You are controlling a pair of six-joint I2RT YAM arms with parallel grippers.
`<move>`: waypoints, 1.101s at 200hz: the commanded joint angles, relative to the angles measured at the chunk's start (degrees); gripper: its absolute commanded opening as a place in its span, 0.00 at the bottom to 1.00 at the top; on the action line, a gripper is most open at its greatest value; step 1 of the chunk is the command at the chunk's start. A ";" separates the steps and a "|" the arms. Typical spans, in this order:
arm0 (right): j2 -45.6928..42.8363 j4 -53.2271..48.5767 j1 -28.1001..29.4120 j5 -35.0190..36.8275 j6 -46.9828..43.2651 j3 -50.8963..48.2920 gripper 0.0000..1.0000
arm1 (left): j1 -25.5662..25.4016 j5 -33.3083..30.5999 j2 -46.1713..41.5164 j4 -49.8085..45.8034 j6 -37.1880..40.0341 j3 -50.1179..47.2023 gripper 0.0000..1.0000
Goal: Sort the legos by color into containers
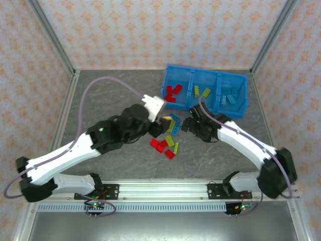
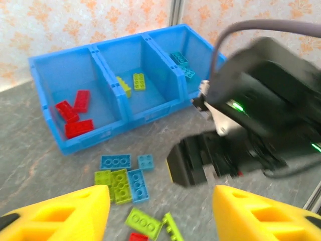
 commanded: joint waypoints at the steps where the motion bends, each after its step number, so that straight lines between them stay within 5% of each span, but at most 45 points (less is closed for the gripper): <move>1: 7.98 5.13 -1.72 1.05 -1.60 4.94 0.88 | 0.11 -3.31 -7.70 -4.65 7.67 -7.42 0.63; 52: 23.91 5.61 -4.06 1.19 -3.14 12.96 0.83 | 0.11 -6.57 -21.00 -5.68 22.01 -19.02 0.83; 130: 31.96 4.26 -4.14 -0.36 -5.18 15.20 0.75 | 0.10 -1.96 -21.97 -3.40 23.96 -21.64 0.95; 184: 29.50 5.16 -4.10 0.83 -4.48 11.65 0.38 | 0.14 -1.28 -22.54 -3.69 23.31 -21.92 0.96; 220: 18.89 7.10 -4.10 2.58 -3.61 4.50 0.28 | 0.10 5.41 -23.17 -1.64 18.49 -22.07 0.97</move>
